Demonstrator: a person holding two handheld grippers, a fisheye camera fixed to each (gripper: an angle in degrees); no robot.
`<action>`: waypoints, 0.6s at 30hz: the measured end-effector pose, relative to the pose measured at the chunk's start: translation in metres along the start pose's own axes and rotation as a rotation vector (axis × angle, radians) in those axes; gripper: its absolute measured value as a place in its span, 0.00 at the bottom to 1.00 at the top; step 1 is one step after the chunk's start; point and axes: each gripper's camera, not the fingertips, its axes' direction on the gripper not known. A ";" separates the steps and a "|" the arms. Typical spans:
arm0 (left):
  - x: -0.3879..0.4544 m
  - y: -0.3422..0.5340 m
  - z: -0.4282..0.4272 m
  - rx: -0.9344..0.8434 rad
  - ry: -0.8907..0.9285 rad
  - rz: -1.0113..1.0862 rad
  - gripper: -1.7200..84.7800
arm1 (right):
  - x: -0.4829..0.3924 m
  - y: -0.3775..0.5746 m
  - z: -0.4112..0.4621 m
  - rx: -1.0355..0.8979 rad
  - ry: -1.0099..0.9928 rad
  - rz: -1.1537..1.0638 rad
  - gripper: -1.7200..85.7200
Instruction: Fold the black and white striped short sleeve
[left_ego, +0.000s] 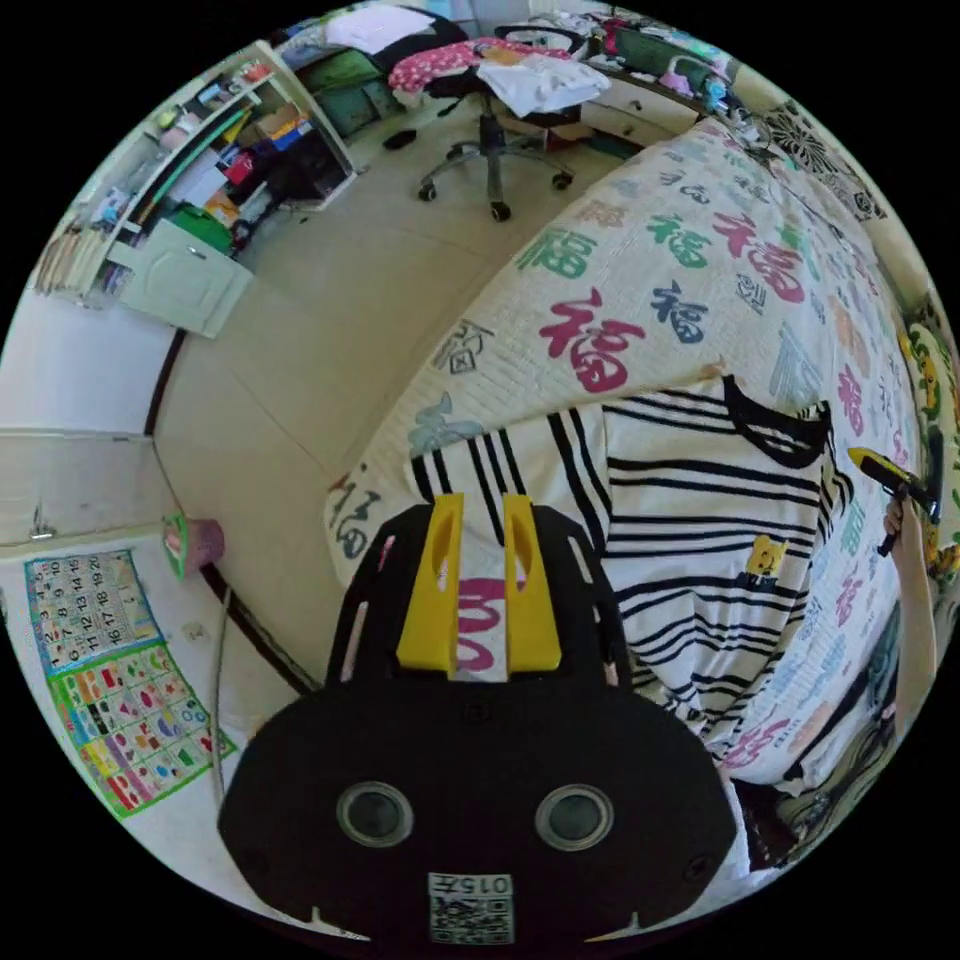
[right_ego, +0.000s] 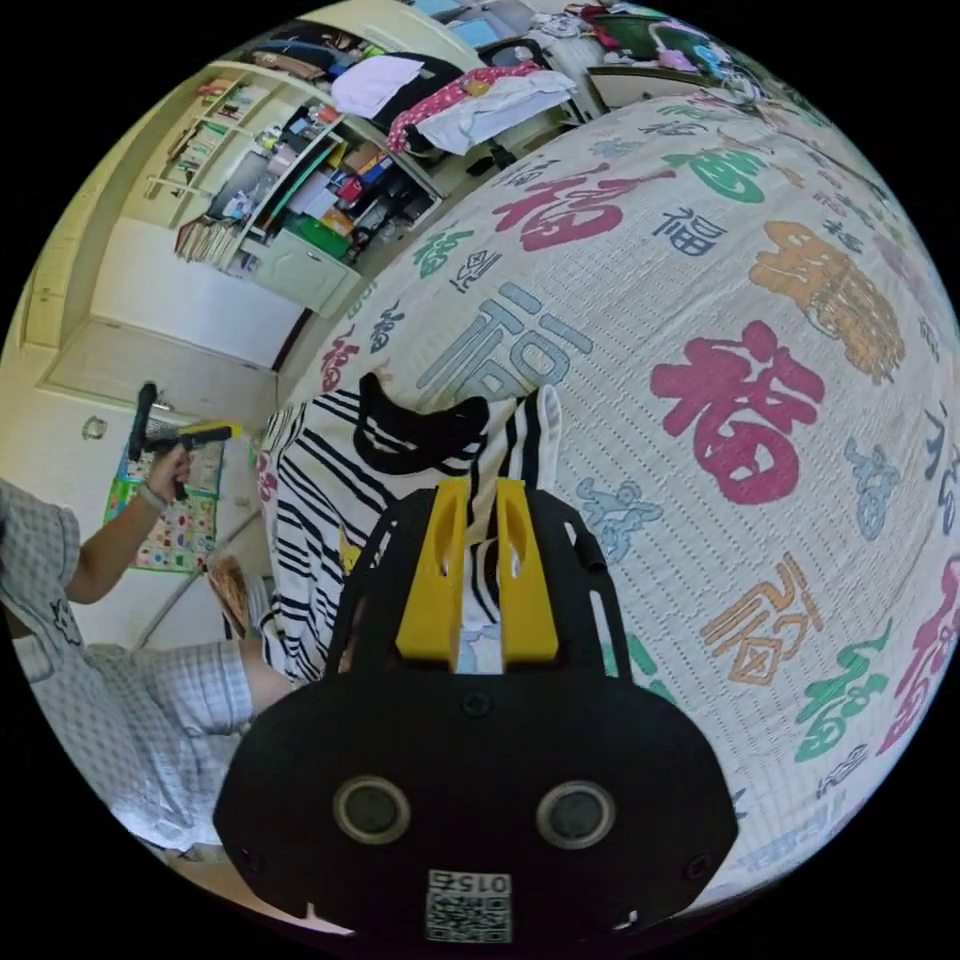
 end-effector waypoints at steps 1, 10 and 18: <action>0.009 -0.011 -0.017 0.097 -0.042 0.026 0.09 | 0.002 -0.003 0.000 -0.011 0.008 -0.015 0.09; 0.147 -0.123 0.038 0.077 0.211 0.736 0.14 | -0.005 -0.036 0.010 -0.150 0.142 -0.354 0.12; 0.143 -0.126 0.073 -0.006 0.291 0.842 0.13 | 0.012 -0.019 0.033 -0.322 0.138 -0.471 0.11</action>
